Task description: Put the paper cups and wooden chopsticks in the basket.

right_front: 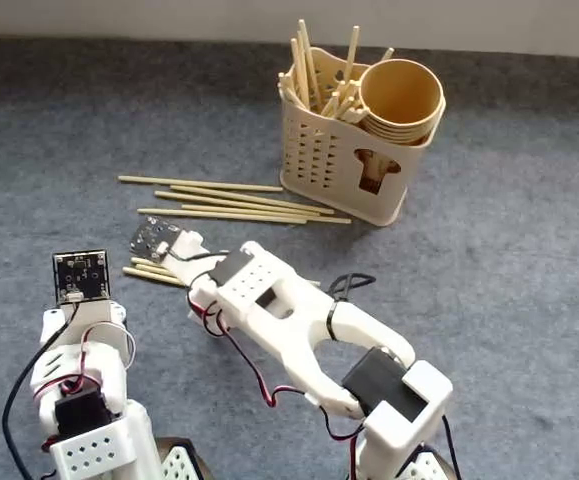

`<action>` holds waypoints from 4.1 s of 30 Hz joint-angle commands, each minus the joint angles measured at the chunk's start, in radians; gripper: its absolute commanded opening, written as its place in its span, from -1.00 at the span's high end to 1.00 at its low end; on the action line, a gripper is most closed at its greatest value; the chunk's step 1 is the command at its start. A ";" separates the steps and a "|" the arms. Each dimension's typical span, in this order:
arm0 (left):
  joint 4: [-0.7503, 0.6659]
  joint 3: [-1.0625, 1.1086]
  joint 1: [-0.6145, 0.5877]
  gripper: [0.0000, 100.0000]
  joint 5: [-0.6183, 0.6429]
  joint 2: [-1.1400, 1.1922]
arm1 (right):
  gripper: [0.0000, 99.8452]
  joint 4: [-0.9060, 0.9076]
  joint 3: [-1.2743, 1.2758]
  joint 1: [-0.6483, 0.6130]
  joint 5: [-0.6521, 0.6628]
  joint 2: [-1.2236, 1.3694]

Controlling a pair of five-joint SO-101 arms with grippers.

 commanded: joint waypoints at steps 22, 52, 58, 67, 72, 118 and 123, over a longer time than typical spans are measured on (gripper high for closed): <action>-0.002 0.019 -0.010 0.99 -0.008 -0.004 | 0.81 -0.093 -0.137 -0.007 0.012 0.170; -0.002 0.019 -0.010 0.99 -0.008 -0.004 | 0.99 0.305 -0.136 0.085 0.095 -0.091; -0.003 0.019 -0.010 0.99 -0.008 -0.004 | 0.99 0.291 -0.054 0.110 0.068 -0.315; -0.003 0.019 -0.010 0.99 -0.008 -0.004 | 0.99 0.044 0.148 0.137 -0.199 -0.627; -0.003 0.019 -0.010 0.99 -0.008 -0.004 | 0.99 -0.128 0.285 0.137 -0.301 -0.759; -0.003 0.019 -0.007 0.99 -0.008 -0.004 | 0.98 -0.955 -0.143 0.605 -0.304 -0.354; -0.003 0.019 -0.007 0.99 -0.008 -0.004 | 0.87 -0.947 -0.139 0.605 -0.304 -0.387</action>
